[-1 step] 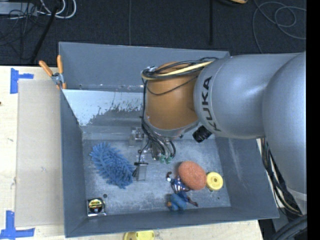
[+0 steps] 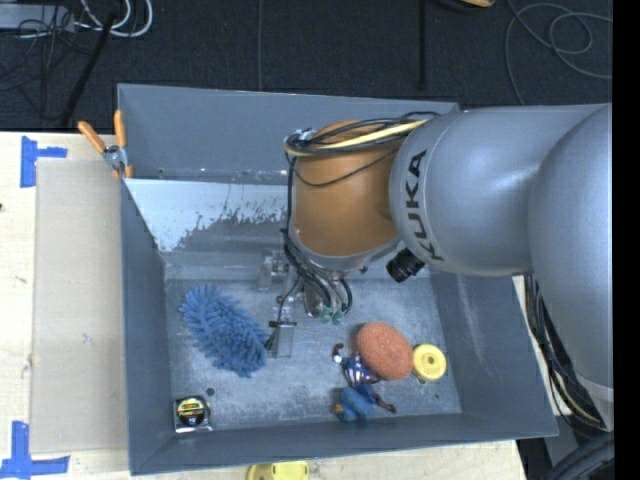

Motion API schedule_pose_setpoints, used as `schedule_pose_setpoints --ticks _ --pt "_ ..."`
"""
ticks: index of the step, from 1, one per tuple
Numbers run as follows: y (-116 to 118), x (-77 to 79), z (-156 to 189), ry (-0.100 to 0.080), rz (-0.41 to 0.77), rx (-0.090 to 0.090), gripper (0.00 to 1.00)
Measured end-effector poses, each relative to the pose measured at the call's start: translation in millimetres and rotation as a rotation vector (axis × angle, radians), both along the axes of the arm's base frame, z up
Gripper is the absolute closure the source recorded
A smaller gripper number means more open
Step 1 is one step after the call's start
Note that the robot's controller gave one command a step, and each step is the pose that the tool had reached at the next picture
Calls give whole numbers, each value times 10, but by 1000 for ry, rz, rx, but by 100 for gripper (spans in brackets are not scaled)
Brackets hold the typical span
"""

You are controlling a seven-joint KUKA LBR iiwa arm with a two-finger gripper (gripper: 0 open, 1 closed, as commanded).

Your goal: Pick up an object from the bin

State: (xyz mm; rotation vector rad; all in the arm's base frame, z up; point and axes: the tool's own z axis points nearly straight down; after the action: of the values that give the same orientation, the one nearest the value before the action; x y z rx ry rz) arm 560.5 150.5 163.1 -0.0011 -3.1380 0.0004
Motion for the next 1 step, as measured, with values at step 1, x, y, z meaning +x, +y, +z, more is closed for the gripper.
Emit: schedule_pose_setpoints --ticks 1 --pt "282 90 -461 -8 -34 1 0"
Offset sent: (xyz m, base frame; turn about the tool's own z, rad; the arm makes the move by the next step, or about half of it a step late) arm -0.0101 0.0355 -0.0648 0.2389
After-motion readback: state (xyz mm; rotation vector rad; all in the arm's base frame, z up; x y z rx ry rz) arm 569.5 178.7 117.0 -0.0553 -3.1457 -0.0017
